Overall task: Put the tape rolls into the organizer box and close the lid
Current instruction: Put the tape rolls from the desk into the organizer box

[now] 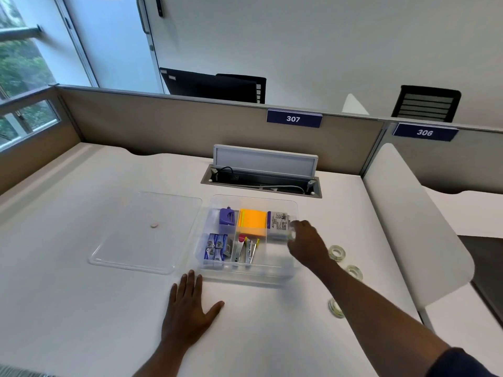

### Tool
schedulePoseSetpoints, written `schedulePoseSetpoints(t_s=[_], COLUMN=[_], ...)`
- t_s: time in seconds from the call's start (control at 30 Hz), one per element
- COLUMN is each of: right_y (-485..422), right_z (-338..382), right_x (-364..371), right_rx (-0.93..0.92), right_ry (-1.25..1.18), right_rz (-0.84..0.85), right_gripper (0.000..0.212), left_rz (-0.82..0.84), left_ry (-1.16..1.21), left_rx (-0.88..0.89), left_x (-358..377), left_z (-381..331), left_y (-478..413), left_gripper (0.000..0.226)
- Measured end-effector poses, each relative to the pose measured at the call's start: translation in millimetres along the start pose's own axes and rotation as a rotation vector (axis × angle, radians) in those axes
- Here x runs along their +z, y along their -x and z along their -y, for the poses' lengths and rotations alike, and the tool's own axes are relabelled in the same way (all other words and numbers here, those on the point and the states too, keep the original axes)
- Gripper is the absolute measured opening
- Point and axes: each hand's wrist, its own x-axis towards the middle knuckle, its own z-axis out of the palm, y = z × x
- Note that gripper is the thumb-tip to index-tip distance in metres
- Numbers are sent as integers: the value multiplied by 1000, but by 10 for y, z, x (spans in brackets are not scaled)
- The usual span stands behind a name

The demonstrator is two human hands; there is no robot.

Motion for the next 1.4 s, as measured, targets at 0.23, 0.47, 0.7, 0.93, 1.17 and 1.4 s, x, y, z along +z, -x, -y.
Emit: schedulePoseSetpoints(t_s=[0.23,0.47,0.7,0.93,1.17,1.4], right_y=[6,8,241,397,103,-160], right_z=[154,119,-523,-828,-461,97], right_x=[300,156,92,182,25,15], right_rx=[-66,44,681,853,583,102], right_ry=[19,22,187,126,-67,-115], right_rz=[257,-309,-79,104,-88,92], right_gripper=[39,19,36,36,33,35], left_rz=[4,-9,-8,-6,-4,-15], left_ry=[-7,24,16,4,-5,12], left_rx=[-10,-8,-11,-18,-17,-13], left_x=[9,0,11,19,18,4], left_z=[7,2,2,3,-3,-6], left_y=[-4,-6,-10,-11,-10,-1], left_gripper=[99,98,99,98,98,98])
